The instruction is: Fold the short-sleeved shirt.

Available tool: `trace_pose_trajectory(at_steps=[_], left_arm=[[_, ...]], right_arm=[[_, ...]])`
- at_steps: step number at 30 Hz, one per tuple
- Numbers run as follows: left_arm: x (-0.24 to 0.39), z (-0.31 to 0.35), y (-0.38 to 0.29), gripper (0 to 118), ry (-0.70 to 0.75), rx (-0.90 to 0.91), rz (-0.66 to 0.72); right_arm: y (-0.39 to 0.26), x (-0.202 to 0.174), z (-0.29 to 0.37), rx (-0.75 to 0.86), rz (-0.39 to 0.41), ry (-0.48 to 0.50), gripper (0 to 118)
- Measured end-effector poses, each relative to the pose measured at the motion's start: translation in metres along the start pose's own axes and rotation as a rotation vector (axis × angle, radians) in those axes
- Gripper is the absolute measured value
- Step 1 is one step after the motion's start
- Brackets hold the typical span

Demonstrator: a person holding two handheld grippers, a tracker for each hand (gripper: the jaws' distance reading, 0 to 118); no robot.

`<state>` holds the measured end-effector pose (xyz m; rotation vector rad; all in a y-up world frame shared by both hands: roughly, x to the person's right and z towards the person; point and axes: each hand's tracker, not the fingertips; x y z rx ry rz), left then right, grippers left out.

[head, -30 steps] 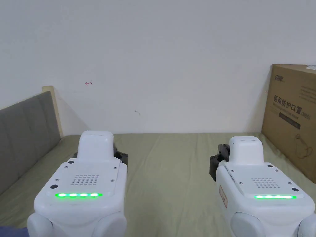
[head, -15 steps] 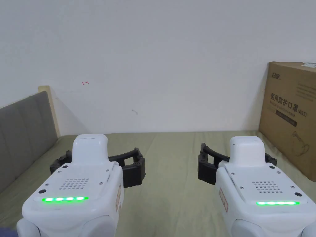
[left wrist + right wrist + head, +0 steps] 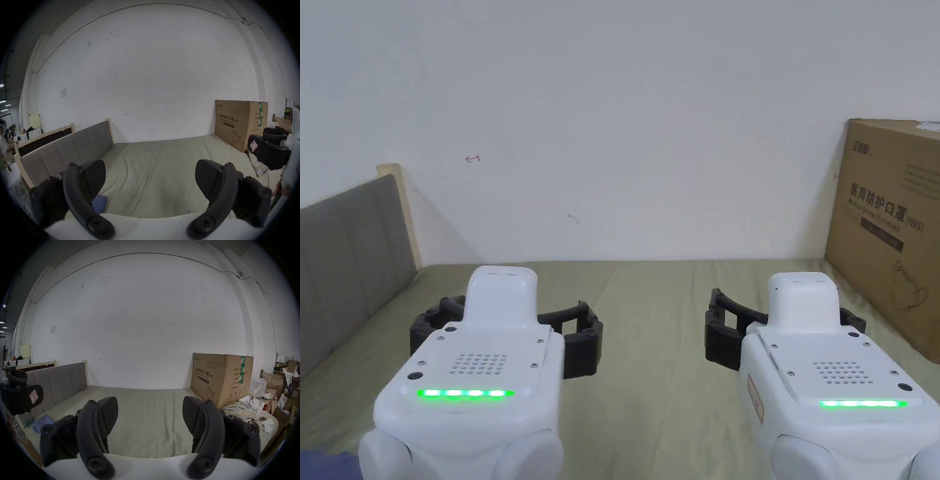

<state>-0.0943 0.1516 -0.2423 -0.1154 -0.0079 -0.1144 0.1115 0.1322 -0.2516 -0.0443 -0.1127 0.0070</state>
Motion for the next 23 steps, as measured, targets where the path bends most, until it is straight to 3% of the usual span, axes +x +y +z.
trace_pose_trajectory(at_steps=[23], left_arm=[[0.007, 0.002, 0.01, 112, 0.011, -0.004, 0.014]], right_arm=[[0.001, 0.005, 0.0, -0.016, -0.011, -0.007, 89]])
